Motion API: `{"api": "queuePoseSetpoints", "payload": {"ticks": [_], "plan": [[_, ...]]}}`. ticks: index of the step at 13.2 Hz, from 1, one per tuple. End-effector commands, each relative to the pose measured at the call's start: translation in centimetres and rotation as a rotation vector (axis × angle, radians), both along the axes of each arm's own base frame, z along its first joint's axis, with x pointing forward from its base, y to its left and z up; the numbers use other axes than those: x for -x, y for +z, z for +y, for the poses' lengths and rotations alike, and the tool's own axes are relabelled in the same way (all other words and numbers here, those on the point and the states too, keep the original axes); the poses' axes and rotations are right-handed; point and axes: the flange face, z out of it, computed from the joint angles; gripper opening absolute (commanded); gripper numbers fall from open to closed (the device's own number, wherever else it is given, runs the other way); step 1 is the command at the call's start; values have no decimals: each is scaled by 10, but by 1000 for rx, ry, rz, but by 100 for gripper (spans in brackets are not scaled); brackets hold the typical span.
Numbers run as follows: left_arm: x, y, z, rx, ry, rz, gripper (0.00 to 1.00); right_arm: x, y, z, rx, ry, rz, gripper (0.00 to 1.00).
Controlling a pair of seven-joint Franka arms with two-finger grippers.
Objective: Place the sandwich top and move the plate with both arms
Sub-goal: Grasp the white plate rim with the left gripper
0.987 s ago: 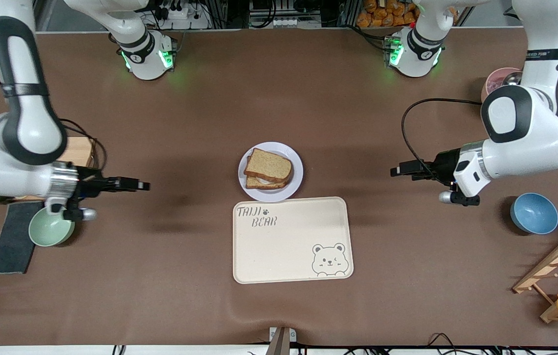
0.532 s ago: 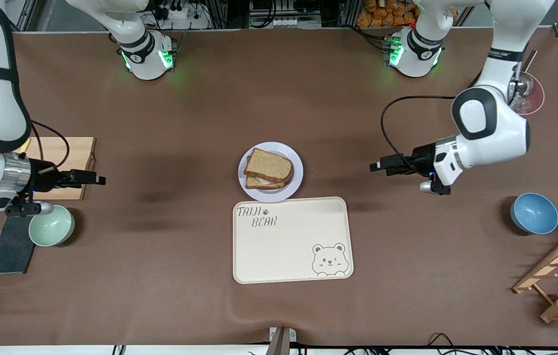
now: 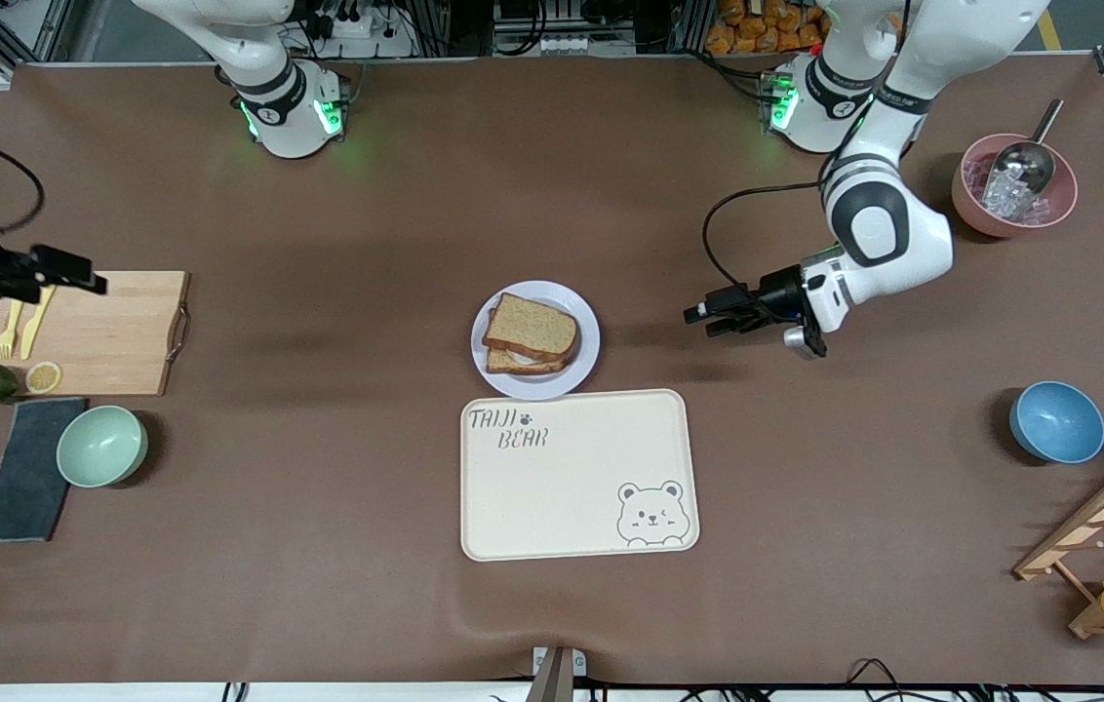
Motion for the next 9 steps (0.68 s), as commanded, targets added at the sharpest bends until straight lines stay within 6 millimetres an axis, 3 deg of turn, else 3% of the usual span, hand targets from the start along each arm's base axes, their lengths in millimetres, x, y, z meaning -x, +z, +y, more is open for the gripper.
{"api": "queuePoseSetpoints", "payload": {"ticks": [1, 4, 7, 9], "plan": [[5, -24, -32, 27, 3, 4, 100, 22, 30, 1, 31, -9, -51, 100], [2, -44, -55, 28, -29, 12, 100, 16, 12, 7, 36, -10, -55, 100], [4, -59, -74, 1, -66, -5, 100, 6, 30, 50, 108, -27, -72, 100], [3, -63, -82, 7, -75, -3, 92, 3, 32, 68, 117, -44, -68, 100]]}}
